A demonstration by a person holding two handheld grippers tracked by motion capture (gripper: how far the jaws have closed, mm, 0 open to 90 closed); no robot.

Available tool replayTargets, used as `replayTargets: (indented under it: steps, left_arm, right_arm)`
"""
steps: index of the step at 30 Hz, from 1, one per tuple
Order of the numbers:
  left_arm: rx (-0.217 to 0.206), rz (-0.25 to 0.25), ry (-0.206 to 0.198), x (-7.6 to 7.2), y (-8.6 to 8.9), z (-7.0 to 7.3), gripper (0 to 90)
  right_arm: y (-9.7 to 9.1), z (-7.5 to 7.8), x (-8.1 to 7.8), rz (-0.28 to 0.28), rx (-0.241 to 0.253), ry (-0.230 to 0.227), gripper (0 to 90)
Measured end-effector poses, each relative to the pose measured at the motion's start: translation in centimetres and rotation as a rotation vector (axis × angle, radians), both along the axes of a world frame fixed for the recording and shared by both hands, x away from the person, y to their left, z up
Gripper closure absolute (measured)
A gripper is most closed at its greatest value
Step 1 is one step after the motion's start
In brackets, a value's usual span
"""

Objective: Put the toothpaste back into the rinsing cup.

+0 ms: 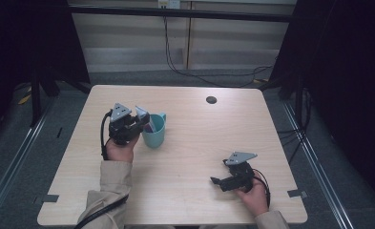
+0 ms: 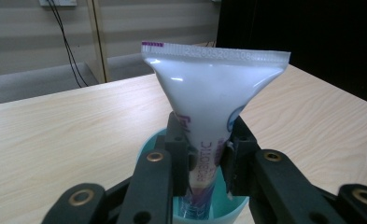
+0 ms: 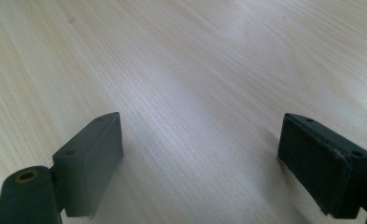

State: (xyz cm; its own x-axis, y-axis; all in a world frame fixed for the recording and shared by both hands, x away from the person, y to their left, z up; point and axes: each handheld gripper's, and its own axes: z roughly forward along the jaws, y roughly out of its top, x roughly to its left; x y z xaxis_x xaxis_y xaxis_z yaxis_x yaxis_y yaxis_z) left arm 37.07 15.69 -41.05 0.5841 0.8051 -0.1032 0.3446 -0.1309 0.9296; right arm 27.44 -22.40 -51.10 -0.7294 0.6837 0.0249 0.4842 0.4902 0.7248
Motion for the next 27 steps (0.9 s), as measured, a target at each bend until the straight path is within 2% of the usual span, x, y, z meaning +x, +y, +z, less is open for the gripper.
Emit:
replayTargets:
  steps: [19,27]
  left_arm:
    - [-0.012,0.015,0.004,-0.3,1.0,-0.4,71.1]
    - [-0.017,0.021,0.027,-0.2,1.4,-0.7,61.7]
  right_arm:
    - [0.0,0.0,0.0,0.0,0.0,-0.001,13.3]
    - [0.0,0.0,0.0,0.001,0.0,-0.001,13.2]
